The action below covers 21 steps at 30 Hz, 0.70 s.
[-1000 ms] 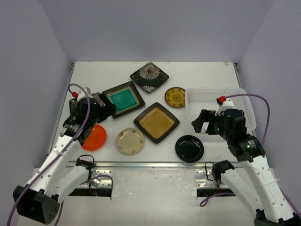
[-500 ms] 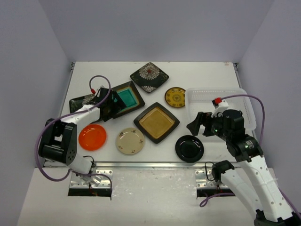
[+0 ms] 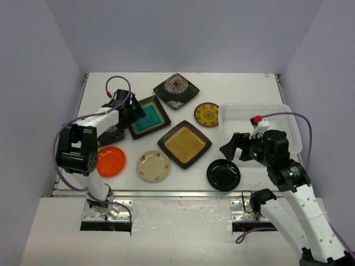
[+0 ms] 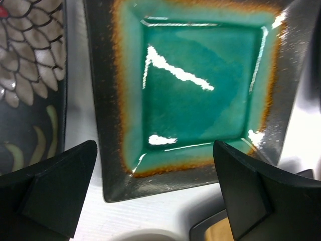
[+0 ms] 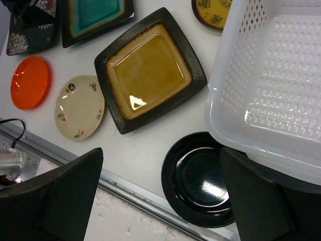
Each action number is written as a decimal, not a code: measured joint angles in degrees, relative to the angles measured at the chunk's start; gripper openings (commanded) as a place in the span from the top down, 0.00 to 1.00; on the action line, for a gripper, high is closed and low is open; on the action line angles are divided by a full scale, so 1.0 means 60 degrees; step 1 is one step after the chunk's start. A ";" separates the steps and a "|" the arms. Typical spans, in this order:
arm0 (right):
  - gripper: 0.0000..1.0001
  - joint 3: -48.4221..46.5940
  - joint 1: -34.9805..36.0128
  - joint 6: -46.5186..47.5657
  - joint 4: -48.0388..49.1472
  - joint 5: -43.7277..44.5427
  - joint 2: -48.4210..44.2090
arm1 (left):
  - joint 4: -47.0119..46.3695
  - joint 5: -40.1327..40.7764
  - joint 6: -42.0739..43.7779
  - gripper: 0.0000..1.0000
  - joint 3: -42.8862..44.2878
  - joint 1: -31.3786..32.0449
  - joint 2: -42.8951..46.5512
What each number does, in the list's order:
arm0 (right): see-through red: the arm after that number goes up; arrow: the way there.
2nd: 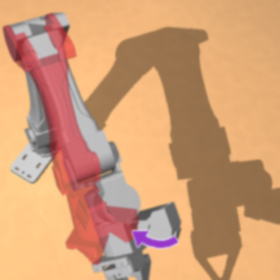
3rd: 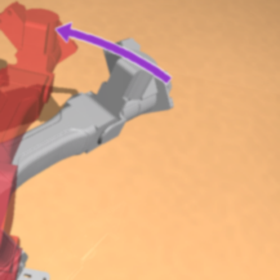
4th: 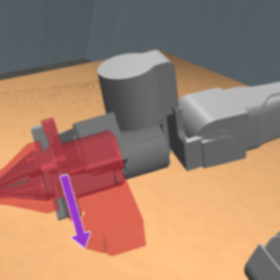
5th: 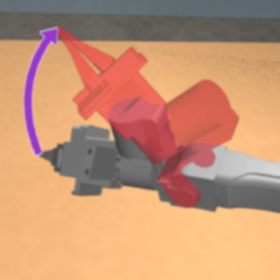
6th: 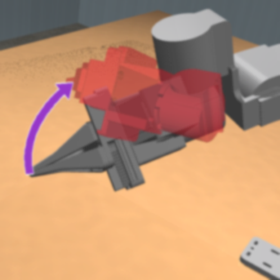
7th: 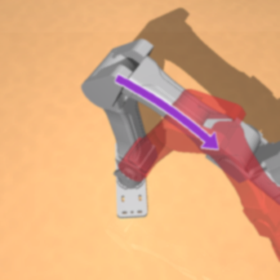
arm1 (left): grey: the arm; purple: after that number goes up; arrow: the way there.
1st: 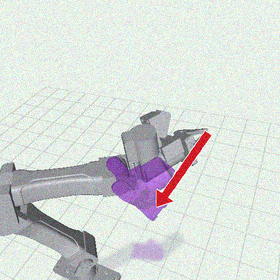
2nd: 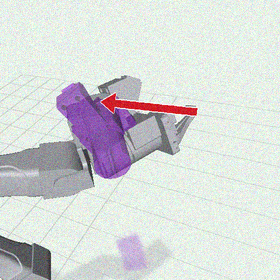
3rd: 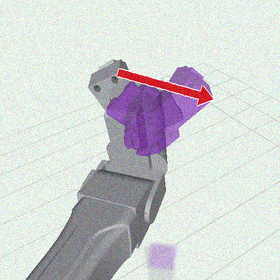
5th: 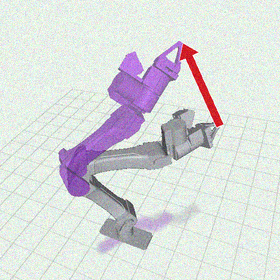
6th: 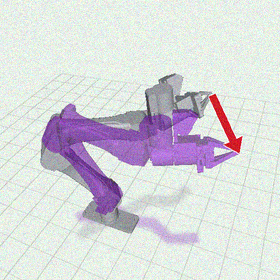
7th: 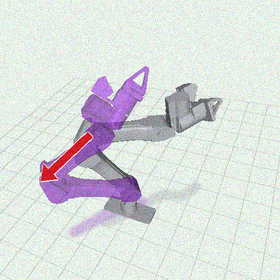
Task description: Place the plates into the plastic bin on the countertop
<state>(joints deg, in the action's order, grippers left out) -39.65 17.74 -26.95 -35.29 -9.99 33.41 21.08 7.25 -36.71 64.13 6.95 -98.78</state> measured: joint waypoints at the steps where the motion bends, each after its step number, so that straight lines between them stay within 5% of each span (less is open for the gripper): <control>1: 0.01 0.0023 0.0000 0.0001 0.0037 -0.0014 -0.0001 | 0.0049 0.0002 0.0035 0.02 -0.0048 -0.0021 0.0008; 13: 0.01 0.0163 0.0000 0.0008 0.0163 -0.0335 0.0257 | -0.0384 -0.0460 0.0002 0.05 -0.1659 -0.0092 0.0775; 21: 0.01 0.0163 0.0000 0.0034 0.0169 -0.0493 0.0255 | -0.1479 -0.0957 -0.0220 0.24 -0.2537 -0.0085 0.0744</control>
<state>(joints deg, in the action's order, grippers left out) -38.68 17.74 -26.74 -34.27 -12.95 34.95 12.21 1.51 -38.03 48.91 6.44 -94.31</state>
